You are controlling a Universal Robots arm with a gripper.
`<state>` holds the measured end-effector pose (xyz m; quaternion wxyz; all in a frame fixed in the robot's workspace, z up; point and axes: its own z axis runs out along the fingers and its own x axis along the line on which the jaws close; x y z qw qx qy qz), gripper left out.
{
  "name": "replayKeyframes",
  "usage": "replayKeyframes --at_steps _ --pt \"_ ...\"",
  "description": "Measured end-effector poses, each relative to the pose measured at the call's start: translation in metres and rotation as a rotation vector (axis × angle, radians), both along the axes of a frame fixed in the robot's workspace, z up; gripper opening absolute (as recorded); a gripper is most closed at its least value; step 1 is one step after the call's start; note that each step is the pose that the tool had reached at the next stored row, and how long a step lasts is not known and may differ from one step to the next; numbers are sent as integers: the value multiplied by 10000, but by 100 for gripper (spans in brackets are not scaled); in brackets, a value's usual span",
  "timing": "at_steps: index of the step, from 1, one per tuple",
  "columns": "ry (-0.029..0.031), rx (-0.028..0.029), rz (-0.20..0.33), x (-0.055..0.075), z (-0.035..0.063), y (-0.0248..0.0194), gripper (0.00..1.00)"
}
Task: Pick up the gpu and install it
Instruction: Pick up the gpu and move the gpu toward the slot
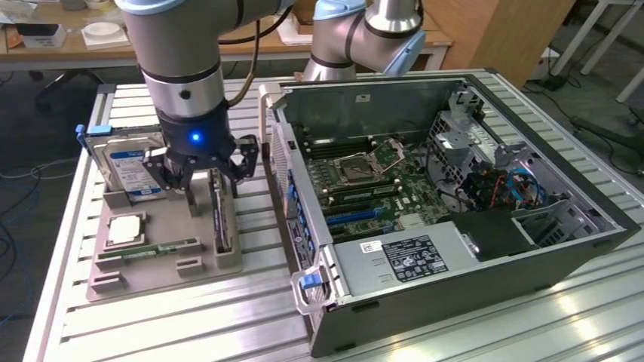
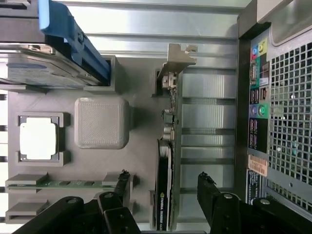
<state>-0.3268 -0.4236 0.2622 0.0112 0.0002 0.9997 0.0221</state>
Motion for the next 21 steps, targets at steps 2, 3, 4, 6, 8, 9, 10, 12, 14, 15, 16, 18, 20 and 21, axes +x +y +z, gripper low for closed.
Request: replayKeyframes --at_steps 2,3,4,6,8,9,10,12,14,15,16,18,20,21 --pt "0 0 -12 0 -36 3 66" --pt "0 0 -18 0 -53 4 66" --pt "-1 0 -24 0 -72 4 66" --pt "-1 -1 -46 0 -109 4 66" --pt "-1 0 -133 0 -143 4 66" --pt "-1 -1 -206 0 -159 4 66" --pt "-1 0 -309 0 -175 4 66" --pt "0 -2 -584 0 -203 4 66" --pt "0 -1 -853 1 -230 4 66" --pt "0 0 -893 0 -241 4 66" --pt "1 -1 -894 0 -255 4 66" --pt "1 -2 -888 0 -290 -3 66" --pt "2 -1 -765 -1 -325 -11 66" --pt "4 -1 -640 0 -338 -11 66"
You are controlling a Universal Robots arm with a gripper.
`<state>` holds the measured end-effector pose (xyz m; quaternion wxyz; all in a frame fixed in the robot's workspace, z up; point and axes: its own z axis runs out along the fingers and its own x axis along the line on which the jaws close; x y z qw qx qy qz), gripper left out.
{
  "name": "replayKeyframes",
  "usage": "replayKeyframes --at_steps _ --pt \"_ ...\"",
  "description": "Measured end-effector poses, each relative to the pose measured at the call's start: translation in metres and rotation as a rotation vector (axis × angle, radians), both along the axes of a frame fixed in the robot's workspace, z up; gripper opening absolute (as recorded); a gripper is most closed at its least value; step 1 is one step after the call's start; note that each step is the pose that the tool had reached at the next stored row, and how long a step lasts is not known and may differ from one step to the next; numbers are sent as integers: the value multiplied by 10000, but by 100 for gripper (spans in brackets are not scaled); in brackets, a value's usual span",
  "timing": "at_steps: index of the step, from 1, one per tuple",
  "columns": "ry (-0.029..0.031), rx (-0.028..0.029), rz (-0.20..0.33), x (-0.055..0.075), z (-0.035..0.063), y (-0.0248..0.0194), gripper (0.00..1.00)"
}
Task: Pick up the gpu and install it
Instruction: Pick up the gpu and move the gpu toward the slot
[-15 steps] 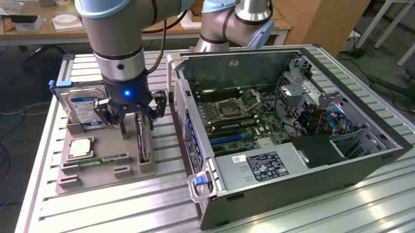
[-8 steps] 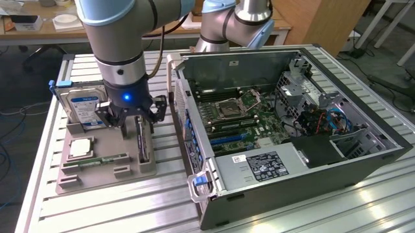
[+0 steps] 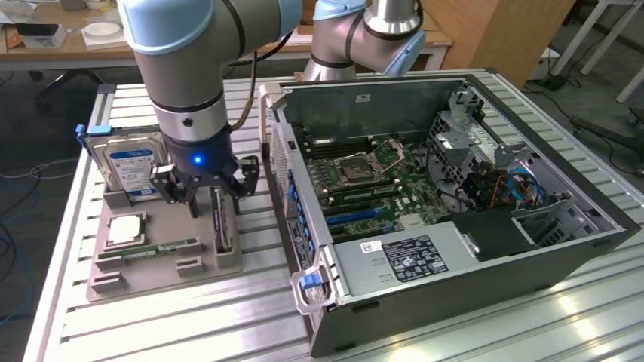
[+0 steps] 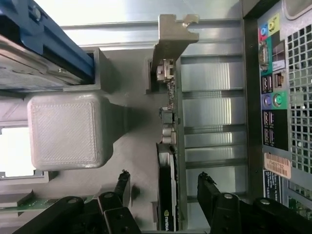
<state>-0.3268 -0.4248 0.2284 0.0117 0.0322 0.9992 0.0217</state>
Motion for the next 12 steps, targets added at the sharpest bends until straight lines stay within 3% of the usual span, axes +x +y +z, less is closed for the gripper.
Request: replayKeyframes --at_steps 3,12 --pt "0 1 243 0 -26 0 66" --pt "3 0 247 1 -27 -1 66"
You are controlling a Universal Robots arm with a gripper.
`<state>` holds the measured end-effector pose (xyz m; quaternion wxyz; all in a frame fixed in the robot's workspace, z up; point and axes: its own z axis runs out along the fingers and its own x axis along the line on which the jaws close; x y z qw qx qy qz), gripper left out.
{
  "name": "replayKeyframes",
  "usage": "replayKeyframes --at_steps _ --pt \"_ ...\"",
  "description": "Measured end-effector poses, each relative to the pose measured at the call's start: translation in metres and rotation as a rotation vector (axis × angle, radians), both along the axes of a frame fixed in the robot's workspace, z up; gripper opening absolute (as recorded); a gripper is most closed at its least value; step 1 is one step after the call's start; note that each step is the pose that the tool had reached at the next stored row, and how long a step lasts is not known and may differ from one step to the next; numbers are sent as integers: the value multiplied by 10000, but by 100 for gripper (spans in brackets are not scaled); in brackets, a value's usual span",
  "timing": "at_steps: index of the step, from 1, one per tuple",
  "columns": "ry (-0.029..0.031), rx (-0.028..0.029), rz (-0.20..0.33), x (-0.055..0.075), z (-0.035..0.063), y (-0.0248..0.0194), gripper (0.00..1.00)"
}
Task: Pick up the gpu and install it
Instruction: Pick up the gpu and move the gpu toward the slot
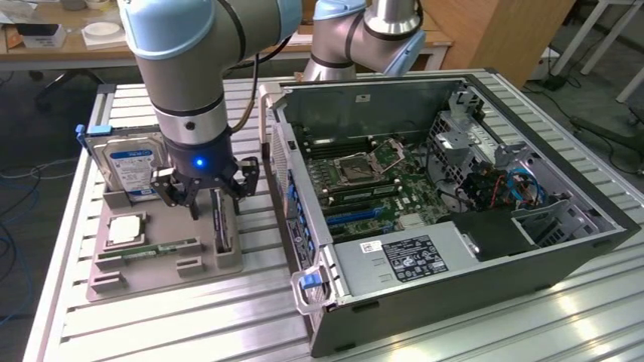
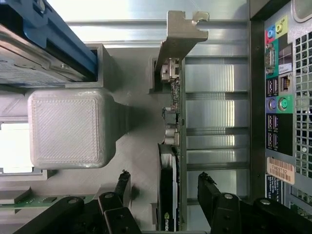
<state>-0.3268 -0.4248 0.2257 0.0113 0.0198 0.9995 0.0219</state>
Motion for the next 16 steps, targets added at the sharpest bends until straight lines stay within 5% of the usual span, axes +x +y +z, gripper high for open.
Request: replayKeyframes --at_steps 10,11,16 --pt "1 0 -1 5 -7 0 57" --pt "0 1 0 5 -9 0 50" --pt "-5 0 0 6 -37 -1 50"
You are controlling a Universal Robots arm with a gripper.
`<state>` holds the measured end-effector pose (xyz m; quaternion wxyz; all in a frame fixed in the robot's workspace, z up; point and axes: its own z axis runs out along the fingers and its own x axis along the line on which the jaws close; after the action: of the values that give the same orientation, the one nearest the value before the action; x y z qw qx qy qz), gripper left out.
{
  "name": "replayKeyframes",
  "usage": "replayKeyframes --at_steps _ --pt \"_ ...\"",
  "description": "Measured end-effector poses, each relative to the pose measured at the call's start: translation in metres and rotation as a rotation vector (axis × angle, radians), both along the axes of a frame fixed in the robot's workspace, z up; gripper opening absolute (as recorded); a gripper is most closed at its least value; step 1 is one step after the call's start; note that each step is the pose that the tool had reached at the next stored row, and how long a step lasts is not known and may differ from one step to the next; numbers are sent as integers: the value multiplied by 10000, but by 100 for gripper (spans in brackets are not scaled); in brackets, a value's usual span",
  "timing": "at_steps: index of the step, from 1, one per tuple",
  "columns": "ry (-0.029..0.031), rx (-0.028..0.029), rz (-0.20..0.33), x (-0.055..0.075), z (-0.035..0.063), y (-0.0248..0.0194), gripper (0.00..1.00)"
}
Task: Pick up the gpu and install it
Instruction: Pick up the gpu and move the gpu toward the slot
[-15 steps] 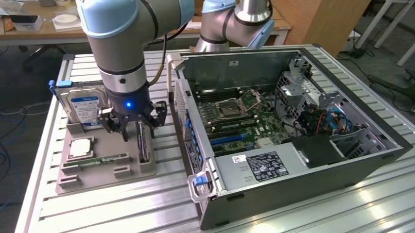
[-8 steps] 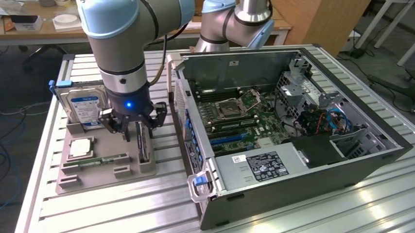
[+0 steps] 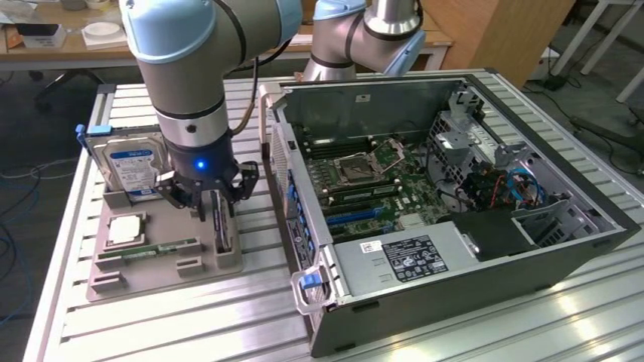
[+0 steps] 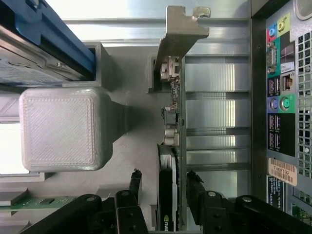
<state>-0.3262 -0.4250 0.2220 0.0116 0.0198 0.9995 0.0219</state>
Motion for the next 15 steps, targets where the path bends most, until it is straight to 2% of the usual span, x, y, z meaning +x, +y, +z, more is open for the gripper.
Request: replayKeyframes --at_steps 7,8,15 --pt "-1 1 0 4 -5 0 48" --pt "-1 1 0 5 -6 0 41" --pt "-1 1 -1 9 -9 0 41"
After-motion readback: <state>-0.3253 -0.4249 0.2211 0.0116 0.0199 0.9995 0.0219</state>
